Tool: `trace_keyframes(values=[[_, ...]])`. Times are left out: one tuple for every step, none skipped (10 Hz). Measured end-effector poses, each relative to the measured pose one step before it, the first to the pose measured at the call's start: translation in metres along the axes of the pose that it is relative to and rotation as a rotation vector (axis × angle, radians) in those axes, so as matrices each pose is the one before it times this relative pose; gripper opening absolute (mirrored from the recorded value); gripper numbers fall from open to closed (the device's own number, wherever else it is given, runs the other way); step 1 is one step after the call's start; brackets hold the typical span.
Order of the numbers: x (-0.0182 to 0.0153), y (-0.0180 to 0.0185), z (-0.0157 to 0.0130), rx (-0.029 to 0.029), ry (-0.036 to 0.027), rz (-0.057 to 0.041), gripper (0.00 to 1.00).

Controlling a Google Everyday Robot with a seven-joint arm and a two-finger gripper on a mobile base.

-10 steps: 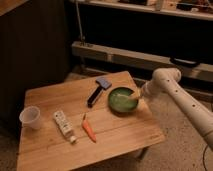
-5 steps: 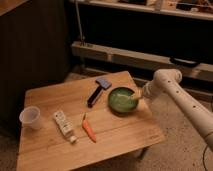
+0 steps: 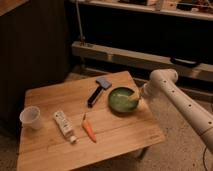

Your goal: Drag the ceramic bowl in a circle

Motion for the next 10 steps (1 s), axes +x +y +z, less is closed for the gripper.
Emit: trace_keyframes(values=[[0.0007,-0.00009,0.00155,0.00315,-0.00197,0.00049,0.5],[0.00165,-0.00177,0.0016,0.00378,-0.00129,-0.00093,0.5],[0.00104,-0.0023,0.00256,0.00267,-0.00358,-0.00224,0.5],[0.00066,-0.00177,0.00155,0.00022,-0.00343,-0.00283,0.5],[0.00053,-0.00207,0.0045,-0.0008,-0.00851,-0.00242,0.5],[-0.00036,0.00037,0.00382,-0.00136,-0.00617,0.00114,0.5],[-0.00021,0.00019,0.00559,0.00161,-0.00563,0.00284,0.5],[-0.00022,0.00049,0.0037,0.00419,-0.00222,0.0045,0.5],[0.00063,0.00077,0.00263,0.01139,0.00359,0.00996,0.5],[0.00078,0.0016,0.0038,0.0257,0.00912,0.01267,0.5]])
